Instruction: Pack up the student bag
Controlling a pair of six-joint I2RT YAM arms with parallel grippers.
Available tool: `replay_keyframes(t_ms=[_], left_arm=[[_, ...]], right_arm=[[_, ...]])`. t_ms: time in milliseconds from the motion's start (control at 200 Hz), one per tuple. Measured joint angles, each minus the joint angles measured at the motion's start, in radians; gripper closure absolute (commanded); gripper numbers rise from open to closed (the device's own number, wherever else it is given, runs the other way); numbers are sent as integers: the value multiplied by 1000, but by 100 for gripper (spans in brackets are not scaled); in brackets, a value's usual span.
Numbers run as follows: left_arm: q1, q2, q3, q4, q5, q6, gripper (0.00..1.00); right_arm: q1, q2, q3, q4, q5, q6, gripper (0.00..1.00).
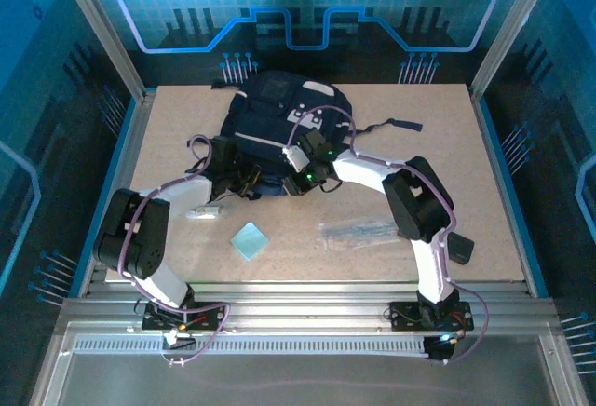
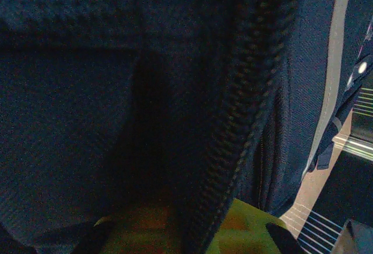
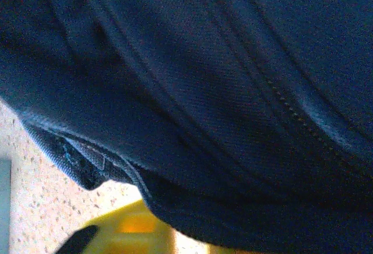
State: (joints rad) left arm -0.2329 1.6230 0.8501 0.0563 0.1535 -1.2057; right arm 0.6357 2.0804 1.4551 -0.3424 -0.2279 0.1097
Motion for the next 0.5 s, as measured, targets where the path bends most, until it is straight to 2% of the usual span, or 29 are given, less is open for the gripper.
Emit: replay_keyframes(t_ms=[40, 255, 500], left_arm=[[1, 0, 0, 0, 0, 0, 100], [22, -1, 0, 0, 4, 8, 100], [63, -14, 0, -14, 27, 39, 100]], right_arm=[[0, 0, 0, 2, 0, 4, 100], [-3, -19, -34, 35, -22, -3, 100], [-35, -127, -143, 36, -49, -6, 100]])
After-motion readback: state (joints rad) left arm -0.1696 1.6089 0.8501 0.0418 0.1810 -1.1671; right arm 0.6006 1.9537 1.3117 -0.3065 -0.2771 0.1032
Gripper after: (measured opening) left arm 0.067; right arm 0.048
